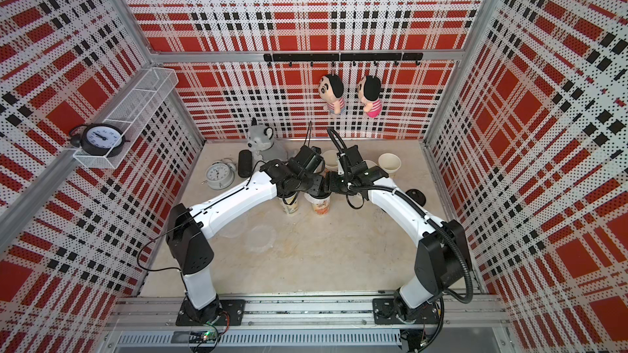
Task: Put the leak-proof paper on the milk tea cups
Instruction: Secure the cup lid on the cup.
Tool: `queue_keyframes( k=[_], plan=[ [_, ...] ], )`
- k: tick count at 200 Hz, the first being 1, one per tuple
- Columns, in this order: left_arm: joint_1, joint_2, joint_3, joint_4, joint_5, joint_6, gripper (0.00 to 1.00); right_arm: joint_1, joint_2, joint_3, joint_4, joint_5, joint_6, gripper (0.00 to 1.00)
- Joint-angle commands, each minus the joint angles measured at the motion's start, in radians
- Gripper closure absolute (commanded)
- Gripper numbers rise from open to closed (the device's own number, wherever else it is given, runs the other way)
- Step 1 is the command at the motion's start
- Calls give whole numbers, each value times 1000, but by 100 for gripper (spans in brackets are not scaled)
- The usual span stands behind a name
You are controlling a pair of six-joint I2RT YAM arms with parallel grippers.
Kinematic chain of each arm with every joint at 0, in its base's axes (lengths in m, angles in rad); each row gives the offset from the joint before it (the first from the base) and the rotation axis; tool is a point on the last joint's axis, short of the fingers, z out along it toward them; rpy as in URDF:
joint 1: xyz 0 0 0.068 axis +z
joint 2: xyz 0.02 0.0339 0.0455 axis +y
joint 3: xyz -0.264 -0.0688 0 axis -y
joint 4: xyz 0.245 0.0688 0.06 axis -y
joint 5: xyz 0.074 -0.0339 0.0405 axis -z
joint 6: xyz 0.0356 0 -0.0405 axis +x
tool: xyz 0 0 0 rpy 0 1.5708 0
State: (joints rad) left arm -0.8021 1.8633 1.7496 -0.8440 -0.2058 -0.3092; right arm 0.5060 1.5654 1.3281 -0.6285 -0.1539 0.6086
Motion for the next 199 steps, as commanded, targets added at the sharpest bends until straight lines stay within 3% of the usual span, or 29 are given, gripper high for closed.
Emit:
queue_keyframes(
  k=[1, 21, 75, 119, 199],
  plan=[
    [1, 15, 18, -83, 39, 13, 47, 8, 5, -28, -25, 57, 11, 36],
    [1, -6, 28, -83, 41, -8, 47, 8, -5, -36, -24, 56, 8, 36],
    [20, -96, -36, -60, 22, -120, 61, 8, 9, -39, -25, 46, 1, 37],
    [37, -170, -92, -22, 34, -155, 62, 8, 14, -47, -21, 43, 0, 37],
    [72, -169, -182, 99, 121, -194, 75, 8, 24, -47, -19, 39, -7, 37]
  ],
)
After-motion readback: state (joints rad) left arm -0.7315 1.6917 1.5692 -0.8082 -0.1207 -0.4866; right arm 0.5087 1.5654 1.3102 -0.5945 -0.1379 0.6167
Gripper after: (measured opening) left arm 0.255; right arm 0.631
